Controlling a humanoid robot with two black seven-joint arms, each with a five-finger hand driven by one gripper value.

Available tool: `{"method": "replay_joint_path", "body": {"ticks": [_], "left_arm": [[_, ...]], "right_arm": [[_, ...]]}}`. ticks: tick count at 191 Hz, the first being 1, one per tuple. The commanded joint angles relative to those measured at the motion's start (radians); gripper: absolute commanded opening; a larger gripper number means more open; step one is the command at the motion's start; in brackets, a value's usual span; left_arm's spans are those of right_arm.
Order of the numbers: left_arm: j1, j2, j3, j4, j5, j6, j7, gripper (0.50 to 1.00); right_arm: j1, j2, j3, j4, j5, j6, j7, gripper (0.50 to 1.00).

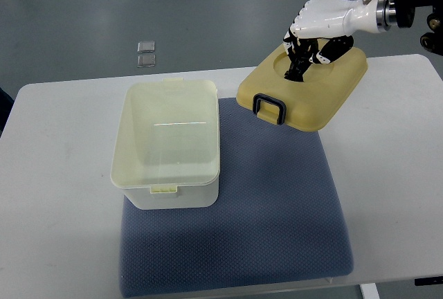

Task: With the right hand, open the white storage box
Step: 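Lower the lid onto the grey mat beside the box, then release the lid handle and raise the right hand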

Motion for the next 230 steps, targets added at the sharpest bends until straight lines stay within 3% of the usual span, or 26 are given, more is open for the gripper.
{"method": "replay_joint_path", "body": {"ticks": [1, 120, 200, 216, 220, 230], "left_arm": [[0.000, 0.000, 0.000, 0.000, 0.000, 0.000, 0.000, 1.000], [0.000, 0.000, 0.000, 0.000, 0.000, 0.000, 0.000, 1.000], [0.000, 0.000, 0.000, 0.000, 0.000, 0.000, 0.000, 1.000], [0.000, 0.000, 0.000, 0.000, 0.000, 0.000, 0.000, 1.000], [0.000, 0.000, 0.000, 0.000, 0.000, 0.000, 0.000, 1.000], [0.000, 0.000, 0.000, 0.000, 0.000, -0.001, 0.000, 1.000]], "right_arm": [[-0.040, -0.002, 0.022, 0.000, -0.026, -0.017, 0.000, 0.500], [-0.142, 0.037, 0.036, 0.129, -0.091, -0.109, 0.000, 0.500], [-0.177, 0.077, 0.034, 0.120, -0.089, -0.113, 0.000, 0.500], [-0.177, 0.080, 0.034, 0.117, -0.088, -0.113, 0.000, 0.637], [-0.179, 0.080, 0.034, 0.117, -0.088, -0.113, 0.000, 0.701], [-0.179, 0.080, 0.033, 0.117, -0.086, -0.110, 0.000, 0.758]]}}
